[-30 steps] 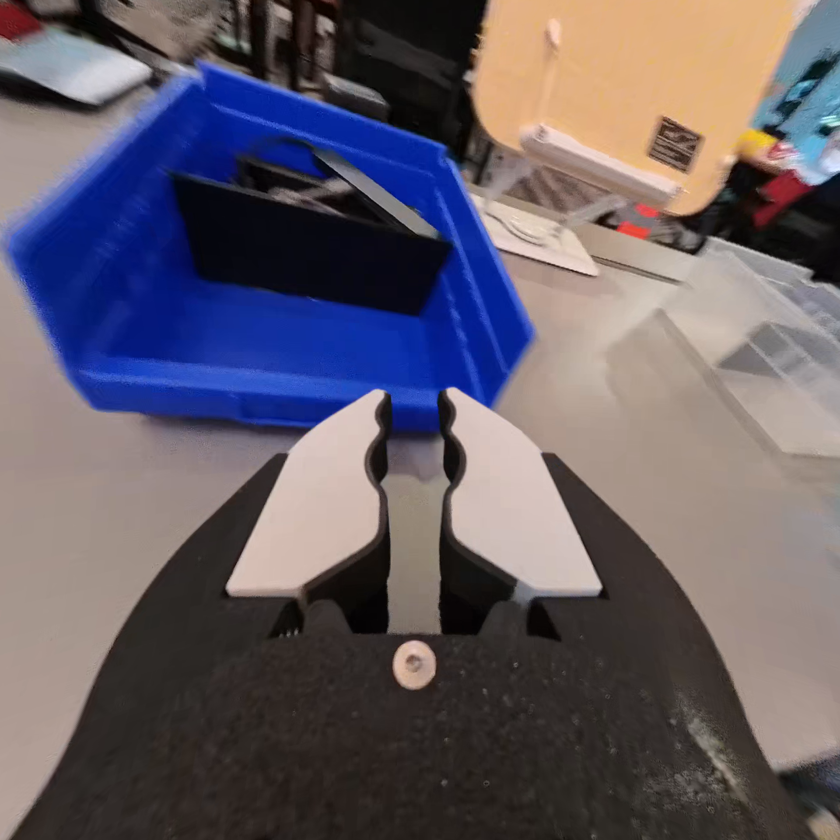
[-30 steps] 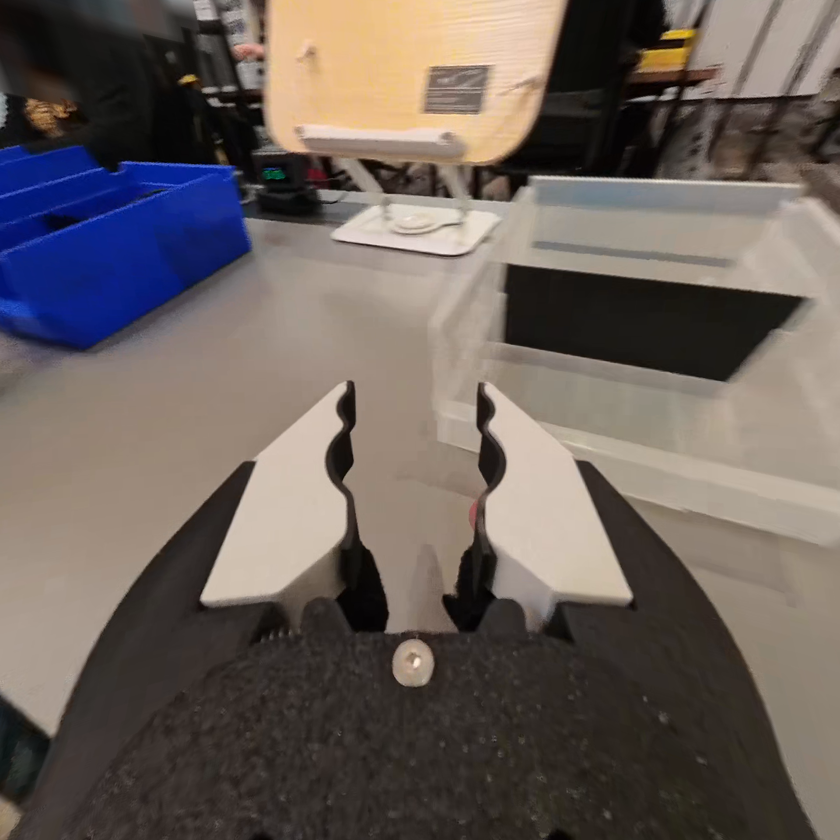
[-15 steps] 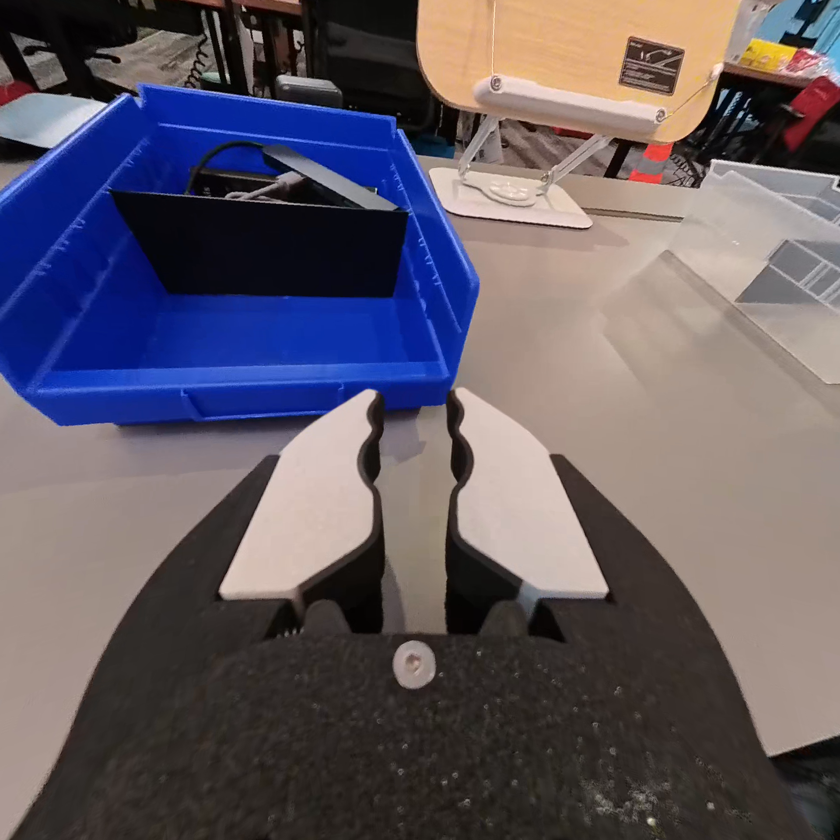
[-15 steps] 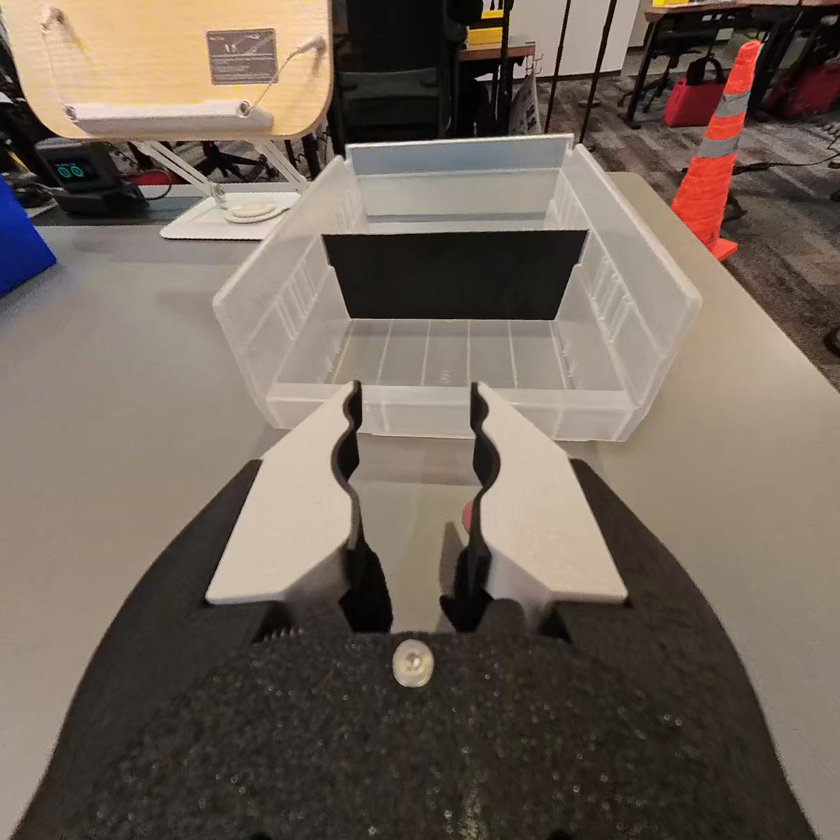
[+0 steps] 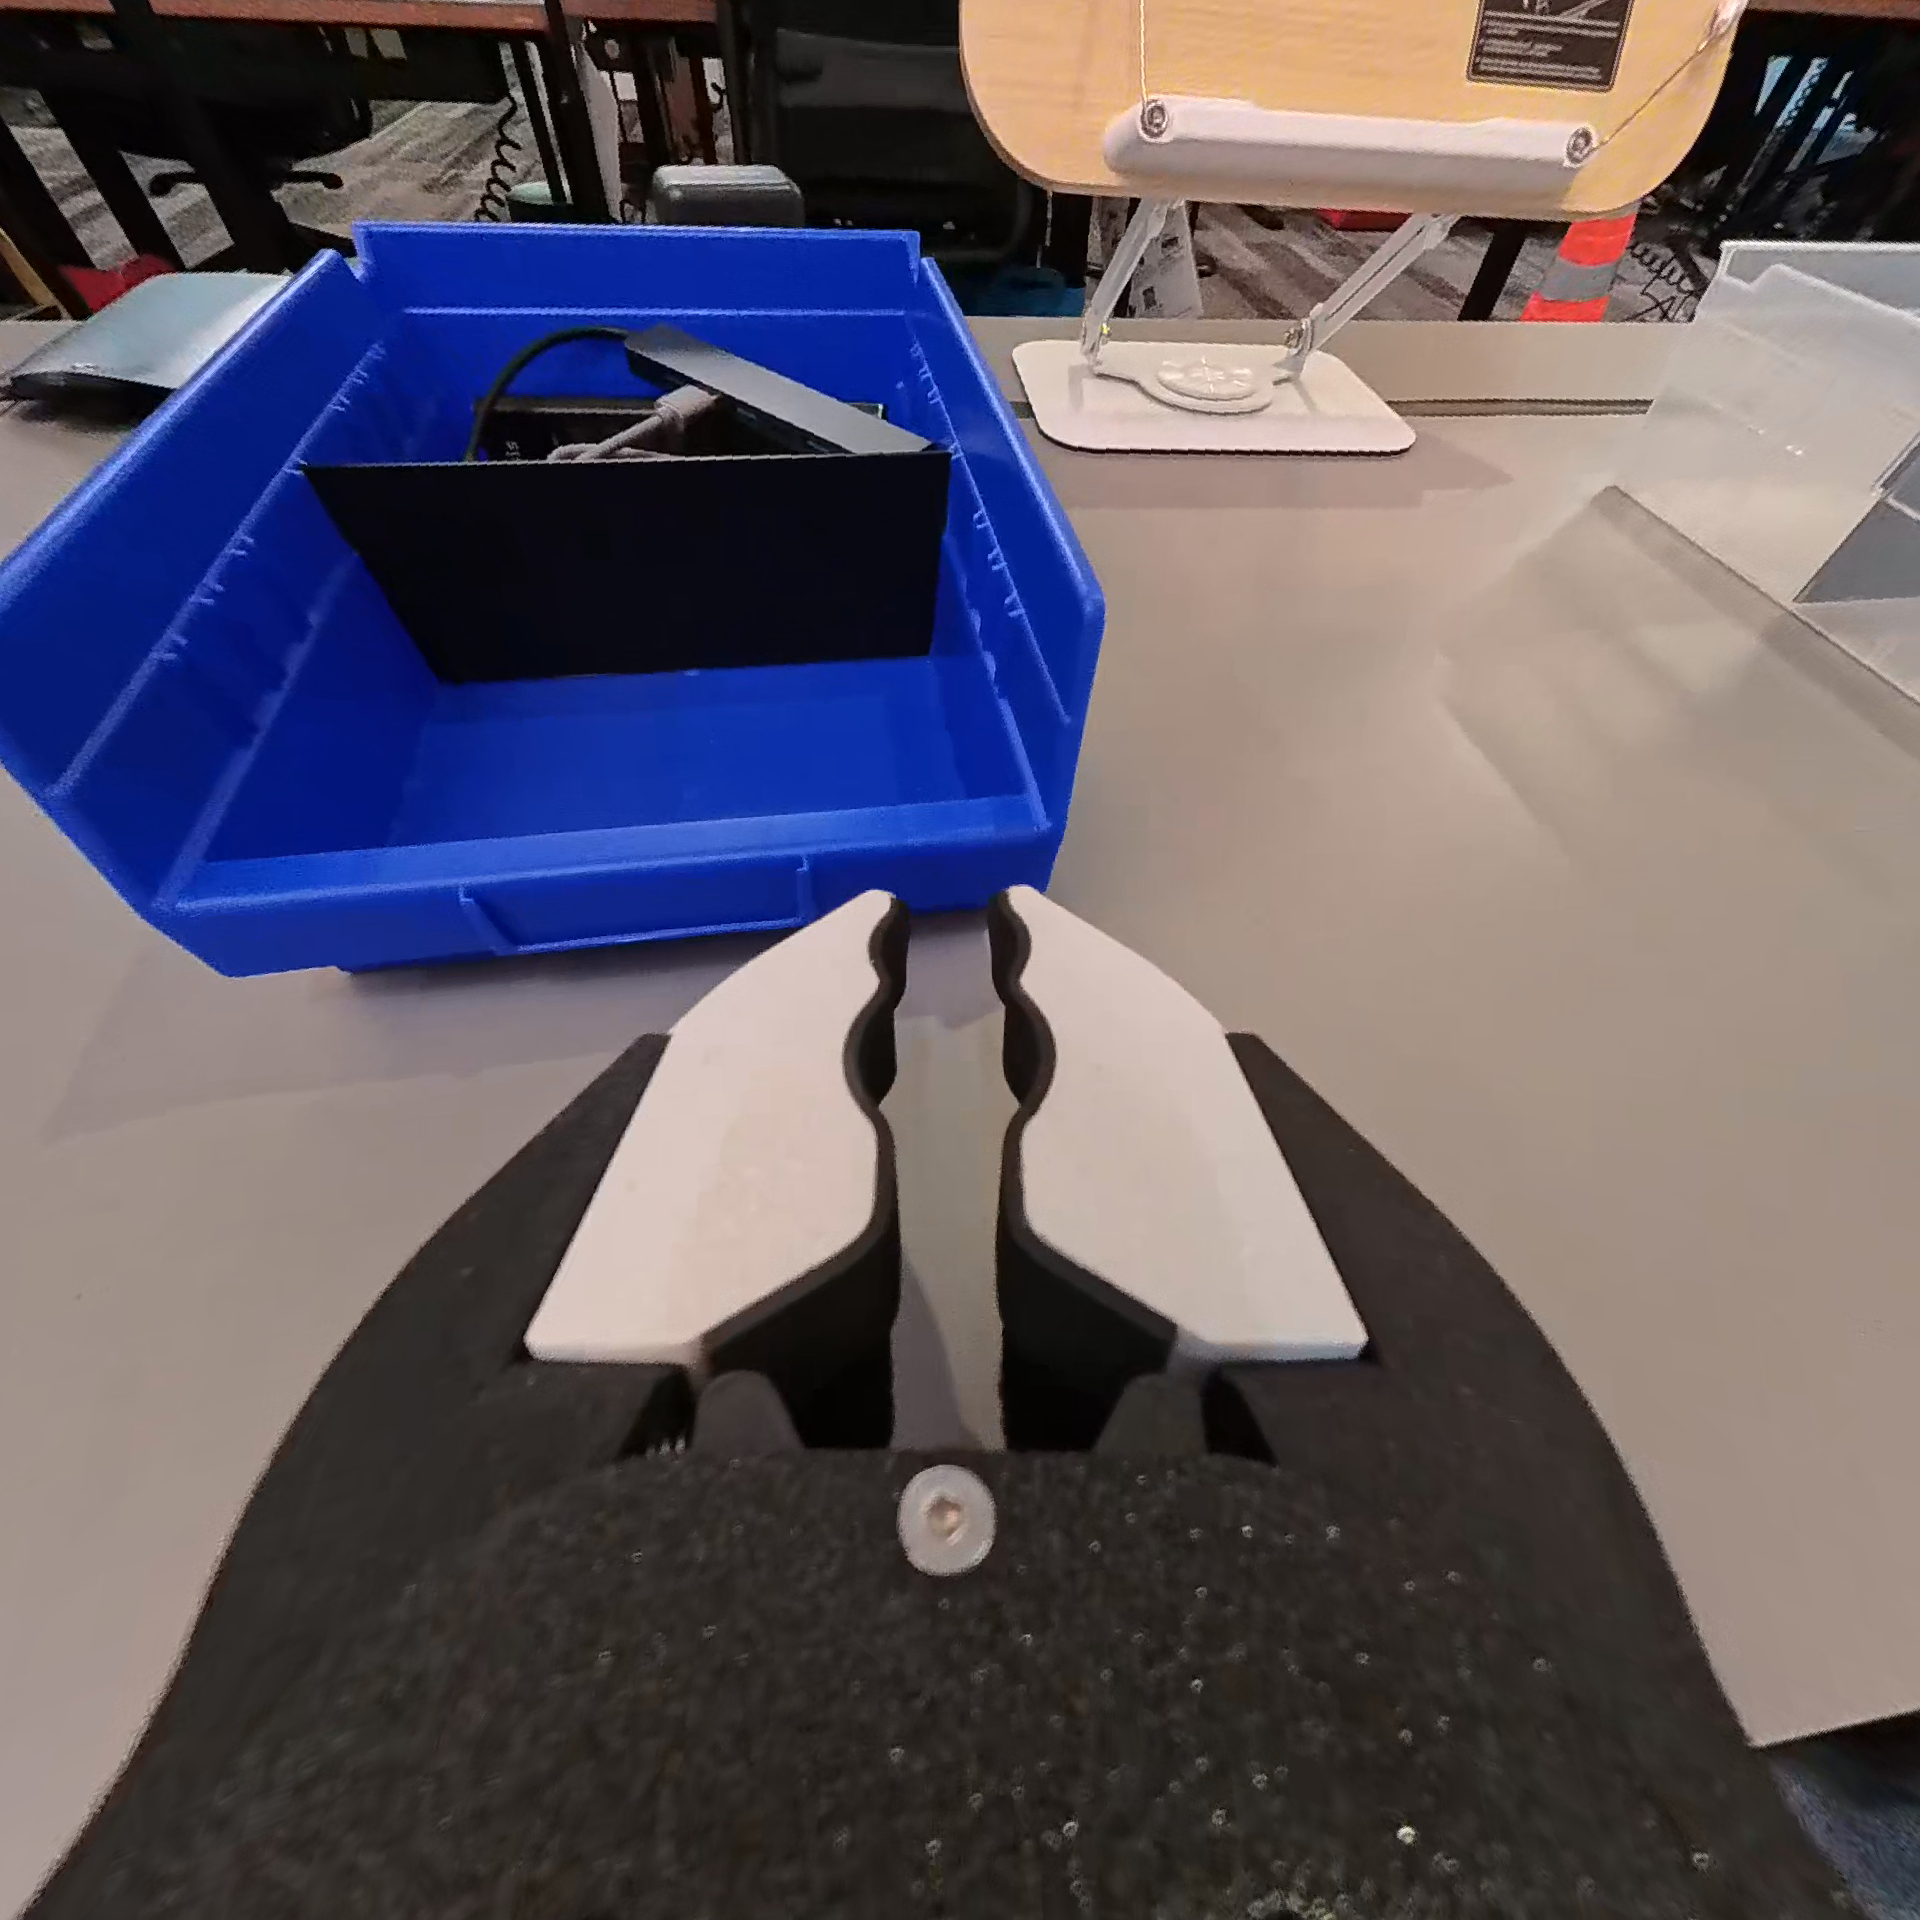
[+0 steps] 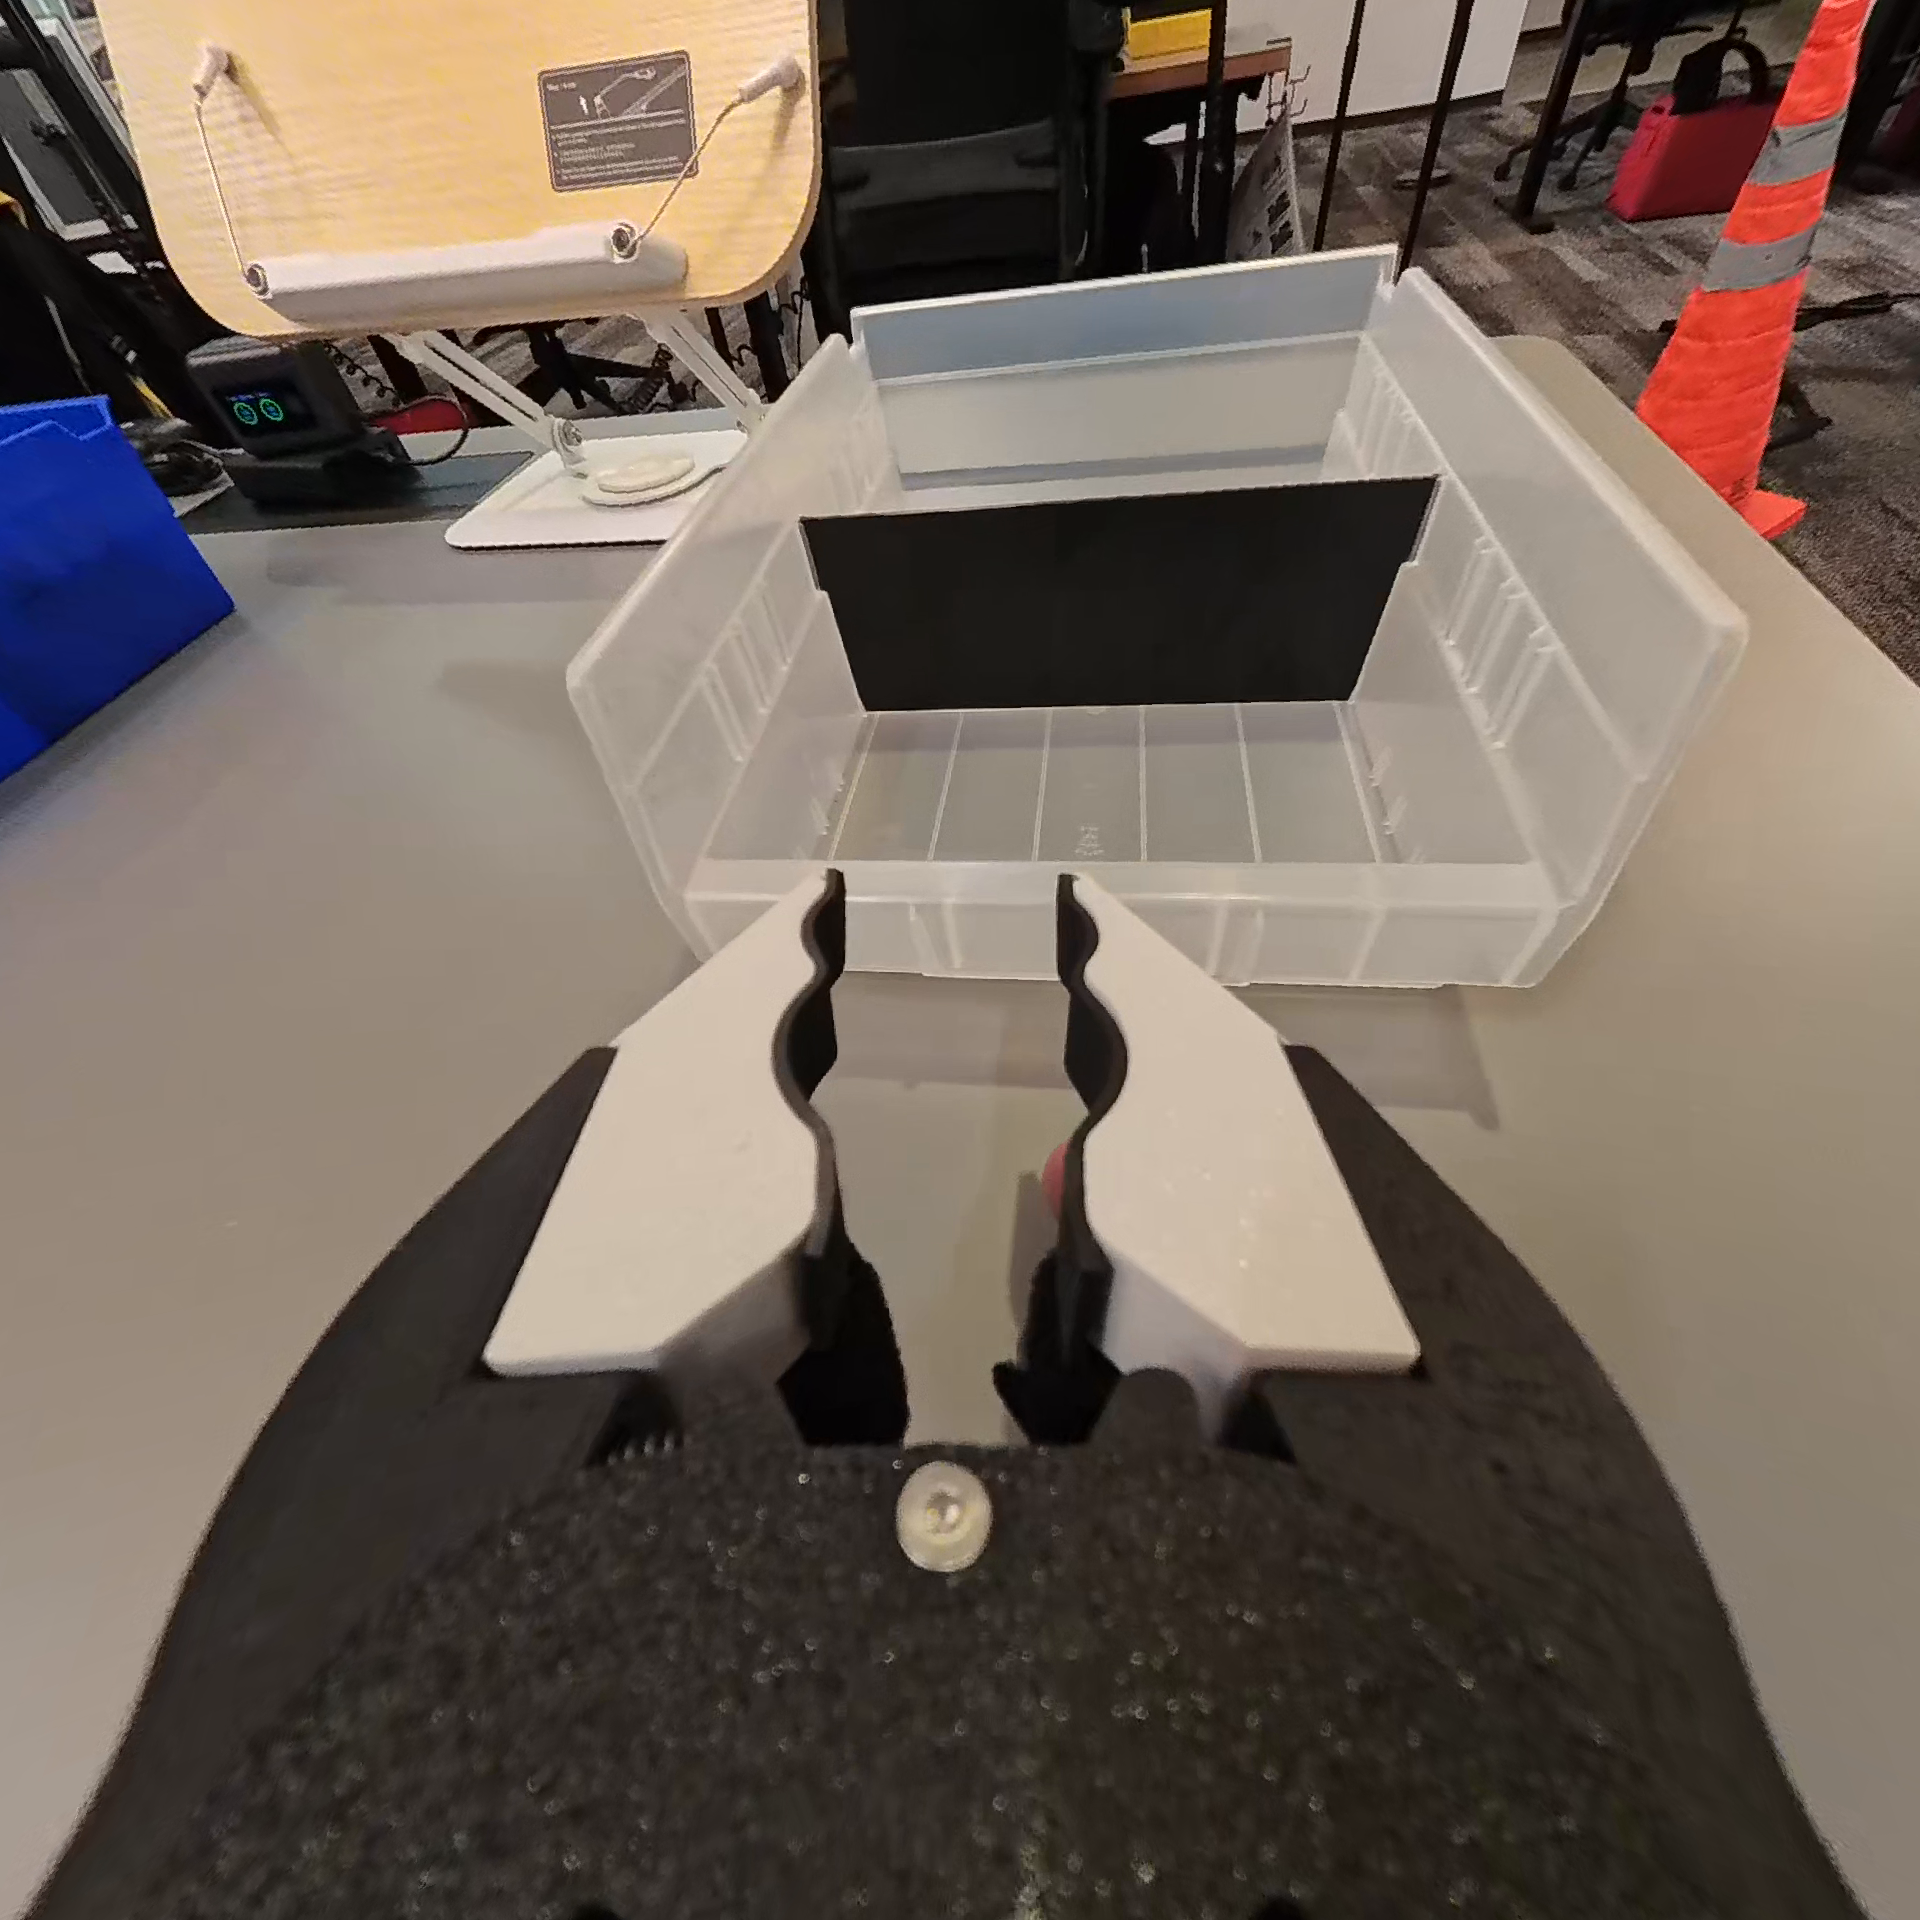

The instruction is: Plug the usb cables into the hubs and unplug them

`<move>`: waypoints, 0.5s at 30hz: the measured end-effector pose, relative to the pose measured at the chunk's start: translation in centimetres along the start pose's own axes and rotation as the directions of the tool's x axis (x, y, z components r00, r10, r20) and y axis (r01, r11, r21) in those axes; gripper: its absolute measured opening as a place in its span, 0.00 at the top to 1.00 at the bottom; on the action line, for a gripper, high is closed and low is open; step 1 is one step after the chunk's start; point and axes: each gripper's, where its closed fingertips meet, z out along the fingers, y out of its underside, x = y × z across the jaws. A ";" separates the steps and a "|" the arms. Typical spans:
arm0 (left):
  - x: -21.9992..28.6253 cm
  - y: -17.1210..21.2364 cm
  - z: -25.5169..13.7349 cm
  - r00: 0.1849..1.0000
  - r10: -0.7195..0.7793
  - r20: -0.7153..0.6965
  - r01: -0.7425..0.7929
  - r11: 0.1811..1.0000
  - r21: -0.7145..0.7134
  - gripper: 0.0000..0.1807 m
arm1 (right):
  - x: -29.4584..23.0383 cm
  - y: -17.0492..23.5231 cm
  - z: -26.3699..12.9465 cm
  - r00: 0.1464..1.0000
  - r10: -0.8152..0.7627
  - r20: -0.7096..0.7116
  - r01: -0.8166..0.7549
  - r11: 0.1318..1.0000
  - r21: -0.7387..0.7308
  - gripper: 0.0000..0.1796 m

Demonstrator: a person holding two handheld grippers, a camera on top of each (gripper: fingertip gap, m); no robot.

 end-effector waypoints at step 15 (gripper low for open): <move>0.1 0.5 0.3 1.000 0.003 -0.010 -0.003 1.000 -0.027 0.92 | -0.2 -0.4 -0.1 1.000 0.000 0.001 0.000 1.000 0.020 0.82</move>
